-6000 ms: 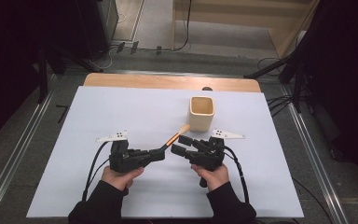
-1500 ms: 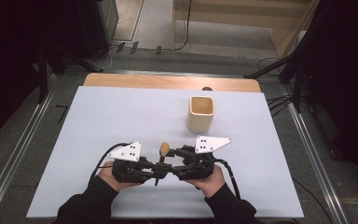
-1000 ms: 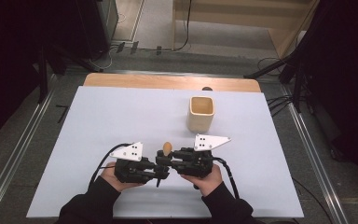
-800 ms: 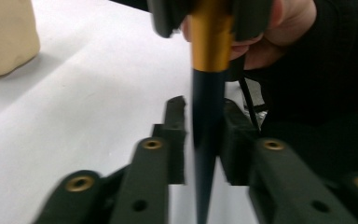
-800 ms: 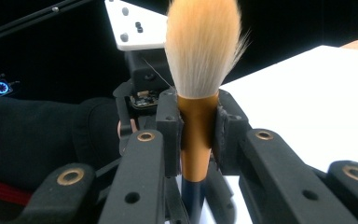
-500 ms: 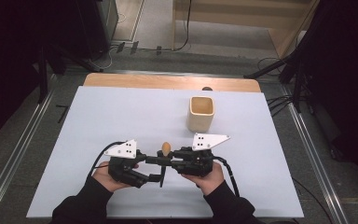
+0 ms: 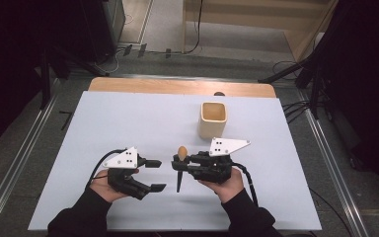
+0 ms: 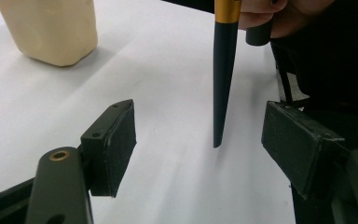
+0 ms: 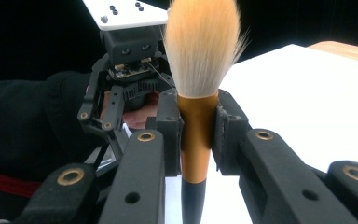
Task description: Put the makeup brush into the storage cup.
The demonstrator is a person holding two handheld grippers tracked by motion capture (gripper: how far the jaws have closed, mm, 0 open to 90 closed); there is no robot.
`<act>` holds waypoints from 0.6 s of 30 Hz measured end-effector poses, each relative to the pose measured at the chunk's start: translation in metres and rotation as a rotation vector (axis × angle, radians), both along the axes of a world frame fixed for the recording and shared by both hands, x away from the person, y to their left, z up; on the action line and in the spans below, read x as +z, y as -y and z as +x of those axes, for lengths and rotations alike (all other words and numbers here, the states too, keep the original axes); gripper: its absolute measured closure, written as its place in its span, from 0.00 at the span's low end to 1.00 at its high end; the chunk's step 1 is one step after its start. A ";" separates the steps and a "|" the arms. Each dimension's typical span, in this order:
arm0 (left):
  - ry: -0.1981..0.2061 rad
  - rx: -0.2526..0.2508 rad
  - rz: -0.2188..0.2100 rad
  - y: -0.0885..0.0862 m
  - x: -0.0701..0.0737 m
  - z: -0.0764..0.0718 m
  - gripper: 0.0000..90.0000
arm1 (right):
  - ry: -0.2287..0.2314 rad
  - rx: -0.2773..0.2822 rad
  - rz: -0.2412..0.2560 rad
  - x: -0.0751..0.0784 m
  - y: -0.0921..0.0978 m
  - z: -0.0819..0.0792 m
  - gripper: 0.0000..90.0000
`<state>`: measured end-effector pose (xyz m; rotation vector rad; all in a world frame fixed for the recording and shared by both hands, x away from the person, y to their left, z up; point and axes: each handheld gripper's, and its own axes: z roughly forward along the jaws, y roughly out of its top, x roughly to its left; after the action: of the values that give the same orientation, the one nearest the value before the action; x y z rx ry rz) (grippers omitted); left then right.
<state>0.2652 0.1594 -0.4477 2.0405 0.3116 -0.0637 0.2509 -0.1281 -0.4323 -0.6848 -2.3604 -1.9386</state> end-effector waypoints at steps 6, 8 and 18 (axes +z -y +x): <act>0.012 0.043 -0.023 -0.008 -0.004 0.005 0.23 | -0.009 -0.010 -0.016 -0.001 0.005 0.002 0.85; 0.022 0.055 -0.031 -0.010 -0.004 0.005 0.21 | -0.003 -0.015 -0.021 0.000 0.006 0.003 0.85; 0.056 0.123 -0.079 -0.023 -0.004 0.003 0.20 | 0.002 -0.056 -0.036 0.004 0.016 0.004 0.85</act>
<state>0.2682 0.1825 -0.4513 1.9370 0.3931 0.0564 0.2548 -0.1437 -0.4279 -0.7592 -2.4084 -1.9236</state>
